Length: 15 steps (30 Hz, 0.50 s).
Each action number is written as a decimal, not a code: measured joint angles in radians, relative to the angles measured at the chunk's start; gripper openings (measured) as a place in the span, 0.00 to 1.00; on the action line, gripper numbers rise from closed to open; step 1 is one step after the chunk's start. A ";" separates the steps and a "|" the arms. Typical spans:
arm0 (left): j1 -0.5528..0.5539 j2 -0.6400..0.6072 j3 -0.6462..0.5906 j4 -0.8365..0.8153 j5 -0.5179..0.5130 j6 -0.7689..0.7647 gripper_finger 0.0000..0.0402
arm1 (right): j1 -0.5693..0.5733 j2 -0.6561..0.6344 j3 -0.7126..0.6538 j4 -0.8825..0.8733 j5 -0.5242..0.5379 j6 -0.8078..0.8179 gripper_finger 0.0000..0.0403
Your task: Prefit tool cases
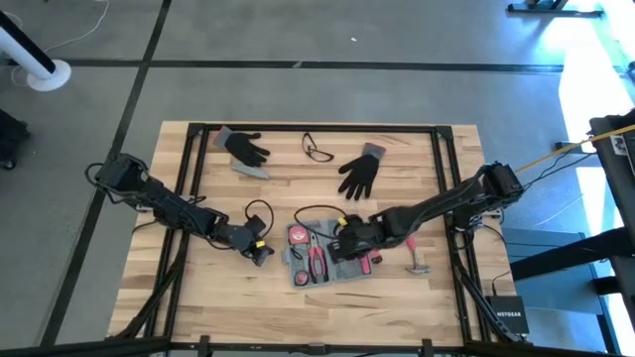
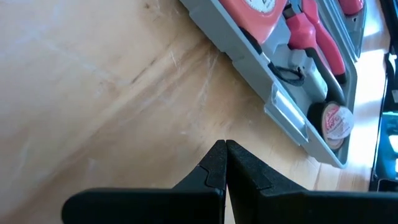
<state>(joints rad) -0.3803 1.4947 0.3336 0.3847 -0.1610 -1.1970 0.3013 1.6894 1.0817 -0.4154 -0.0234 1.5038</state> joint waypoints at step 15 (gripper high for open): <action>-0.026 0.000 0.000 -0.001 0.028 0.020 0.00 | 0.041 0.071 -0.001 0.056 0.026 0.142 0.01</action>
<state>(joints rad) -0.4061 1.4944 0.3340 0.3836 -0.1327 -1.1774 0.3418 1.7608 1.0809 -0.3596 0.0022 1.6457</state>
